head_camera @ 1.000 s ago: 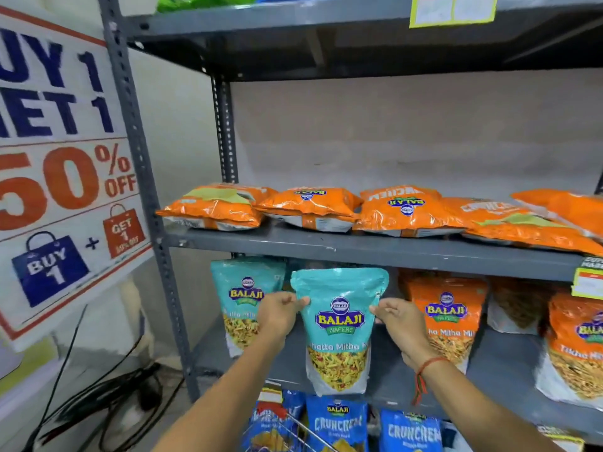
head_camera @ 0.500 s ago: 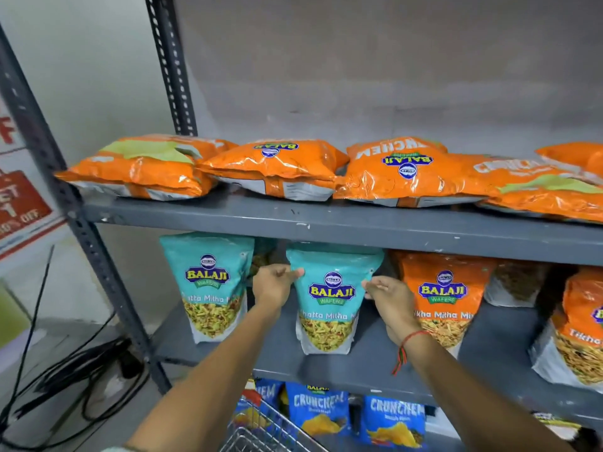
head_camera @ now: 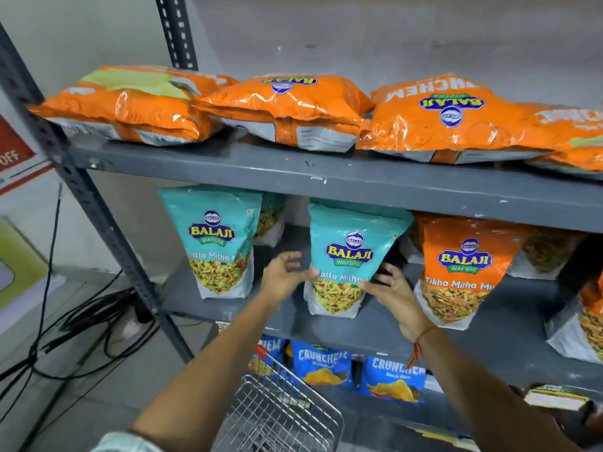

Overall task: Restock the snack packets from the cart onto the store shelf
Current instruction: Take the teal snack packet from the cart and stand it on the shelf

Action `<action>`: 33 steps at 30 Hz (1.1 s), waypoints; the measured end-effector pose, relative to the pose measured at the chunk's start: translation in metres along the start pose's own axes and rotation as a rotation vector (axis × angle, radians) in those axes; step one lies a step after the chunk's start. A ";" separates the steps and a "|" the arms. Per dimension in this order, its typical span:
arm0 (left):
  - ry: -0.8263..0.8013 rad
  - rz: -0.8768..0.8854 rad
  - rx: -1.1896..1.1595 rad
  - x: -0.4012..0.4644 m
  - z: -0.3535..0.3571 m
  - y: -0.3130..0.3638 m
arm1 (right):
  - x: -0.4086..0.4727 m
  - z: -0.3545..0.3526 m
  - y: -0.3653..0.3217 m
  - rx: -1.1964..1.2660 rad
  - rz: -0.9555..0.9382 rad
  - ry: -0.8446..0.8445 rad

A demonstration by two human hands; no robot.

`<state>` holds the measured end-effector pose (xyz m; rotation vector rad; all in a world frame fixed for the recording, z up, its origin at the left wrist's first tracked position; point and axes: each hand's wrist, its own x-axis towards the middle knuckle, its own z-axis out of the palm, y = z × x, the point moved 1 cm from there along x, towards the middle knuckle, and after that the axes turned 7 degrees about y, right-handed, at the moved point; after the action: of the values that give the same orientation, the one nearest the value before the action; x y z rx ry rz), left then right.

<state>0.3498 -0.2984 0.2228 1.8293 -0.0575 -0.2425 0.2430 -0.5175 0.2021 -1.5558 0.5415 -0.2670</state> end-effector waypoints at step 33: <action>0.114 0.180 0.102 -0.093 0.054 0.000 | -0.089 -0.075 0.009 -0.105 -0.112 0.190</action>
<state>0.2483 -0.3344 0.2222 1.9226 -0.1569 -0.0084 0.1289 -0.5388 0.2126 -1.6753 0.6254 -0.4827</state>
